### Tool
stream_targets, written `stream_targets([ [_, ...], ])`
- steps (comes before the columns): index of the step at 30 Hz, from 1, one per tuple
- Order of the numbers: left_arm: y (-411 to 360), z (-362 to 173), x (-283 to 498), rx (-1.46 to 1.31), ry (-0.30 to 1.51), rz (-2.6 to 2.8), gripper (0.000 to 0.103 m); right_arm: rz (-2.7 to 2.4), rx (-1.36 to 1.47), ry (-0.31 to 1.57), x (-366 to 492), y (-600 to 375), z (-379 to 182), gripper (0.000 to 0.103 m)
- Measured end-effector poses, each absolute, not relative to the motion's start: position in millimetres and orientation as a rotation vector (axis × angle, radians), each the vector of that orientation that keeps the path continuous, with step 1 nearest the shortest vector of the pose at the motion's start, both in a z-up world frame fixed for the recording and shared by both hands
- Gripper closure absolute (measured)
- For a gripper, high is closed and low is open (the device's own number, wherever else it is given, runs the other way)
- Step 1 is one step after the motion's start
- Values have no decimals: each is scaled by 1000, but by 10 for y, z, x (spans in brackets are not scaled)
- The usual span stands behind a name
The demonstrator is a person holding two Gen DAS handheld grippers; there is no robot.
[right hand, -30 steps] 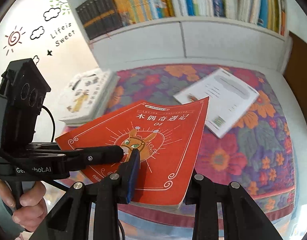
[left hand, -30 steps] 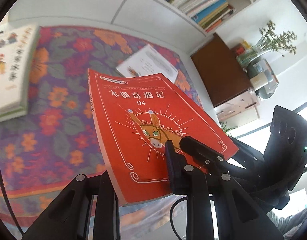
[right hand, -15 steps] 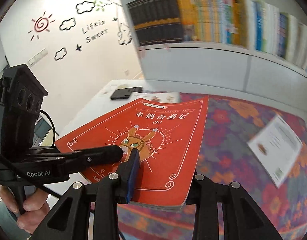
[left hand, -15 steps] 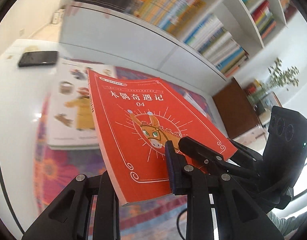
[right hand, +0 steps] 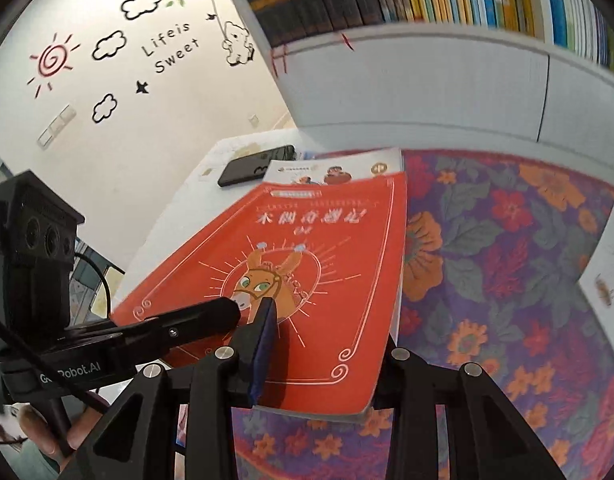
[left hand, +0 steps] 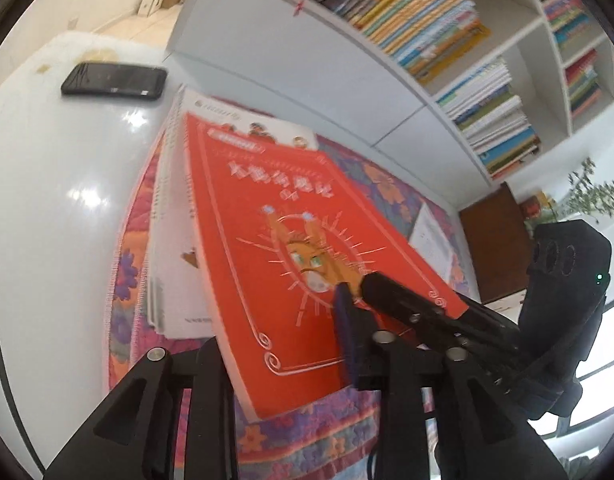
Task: Organize books
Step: 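Lower the red book onto the stack and open the left gripper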
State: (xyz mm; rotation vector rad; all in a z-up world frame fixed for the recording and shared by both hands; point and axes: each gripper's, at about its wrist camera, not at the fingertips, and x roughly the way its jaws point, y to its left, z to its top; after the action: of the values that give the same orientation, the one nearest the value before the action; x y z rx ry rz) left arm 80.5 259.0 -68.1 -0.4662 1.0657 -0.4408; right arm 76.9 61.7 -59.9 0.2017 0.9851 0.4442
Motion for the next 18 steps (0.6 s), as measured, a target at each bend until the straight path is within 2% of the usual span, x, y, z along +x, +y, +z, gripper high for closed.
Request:
stream_targets([
  [6, 2686, -869, 978, -488, 1107, -428, 73, 412, 227, 1027, 999, 627, -766, 68],
  [12, 2786, -1003, 1059, -522, 1131, -398, 73, 406, 131, 1031, 1087, 811, -846, 68],
  [16, 2836, -1000, 1045, -508, 1134, -365, 73, 407, 184, 1056, 1147, 755, -905, 68],
  [18, 2870, -964, 1010, -469, 1126, -321, 75, 393, 200, 1069, 1169, 711, -925, 64],
])
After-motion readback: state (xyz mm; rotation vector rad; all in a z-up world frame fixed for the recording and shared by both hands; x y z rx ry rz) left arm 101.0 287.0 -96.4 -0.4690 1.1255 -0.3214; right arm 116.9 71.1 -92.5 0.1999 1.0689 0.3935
